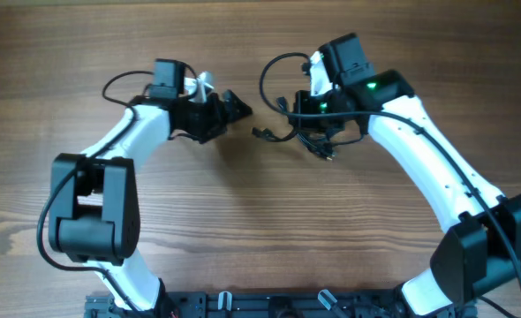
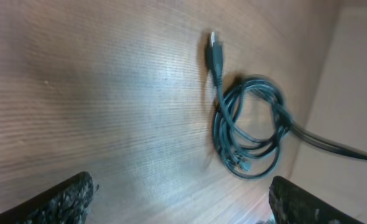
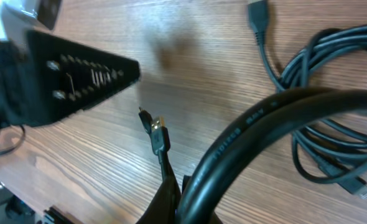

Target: Untangle cables

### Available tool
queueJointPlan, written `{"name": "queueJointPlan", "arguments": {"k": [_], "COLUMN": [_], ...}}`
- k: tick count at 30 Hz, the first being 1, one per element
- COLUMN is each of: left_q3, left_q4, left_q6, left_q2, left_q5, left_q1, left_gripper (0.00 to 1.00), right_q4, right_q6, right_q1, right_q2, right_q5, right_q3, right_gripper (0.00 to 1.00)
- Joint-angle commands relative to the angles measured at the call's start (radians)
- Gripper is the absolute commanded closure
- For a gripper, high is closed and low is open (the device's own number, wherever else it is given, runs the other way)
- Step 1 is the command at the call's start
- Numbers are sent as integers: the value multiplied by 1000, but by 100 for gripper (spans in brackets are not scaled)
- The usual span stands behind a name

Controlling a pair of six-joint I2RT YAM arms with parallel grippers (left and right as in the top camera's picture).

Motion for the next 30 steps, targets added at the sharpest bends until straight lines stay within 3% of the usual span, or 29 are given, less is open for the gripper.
{"name": "queueJointPlan", "arguments": {"k": [1,4,7,9,11,12,13,17,20,22,25,27,30], "left_q3": [7,7,7,7,6,6,6,6,6,6,6,6,6], "left_q4": [66,128,130,101,64,60,58,52,50,51,52,53,48], "left_q6": [56,56,52,52,56,56,57,87,86,86,86,84,50], "left_q2": [-40,-145,-256,-282,-282,-282,-282,-282,-282,-281,-281,-280,-257], "left_q5": [229,279,215,189,162,151,141,51,-87,-123,-222,-262,-340], "left_q1": [136,252,326,328,313,301,286,196,68,14,-102,-192,-336], "left_gripper": [4,0,0,0,0,0,0,0,0,0,0,1,14], "right_q4": [60,128,227,279,279,249,215,55,-16,-73,-156,-158,-148], "right_q6": [59,93,167,190,127,90,76,-74,-251,-254,-162,-161,-165], "right_q1": [73,141,214,279,321,325,315,167,7,-49,-161,-270,-426], "right_q2": [46,84,131,171,191,190,184,107,1,-18,-19,-18,-17], "right_q5": [-31,-31,-31,-32,-35,-34,-35,-142,-325,-259,10,60,61], "right_q3": [-7,-7,-7,-7,-7,-4,4,99,120,120,119,119,119], "right_gripper": [94,93,92,76,48,38,36,32,22,22,23,22,22]}}
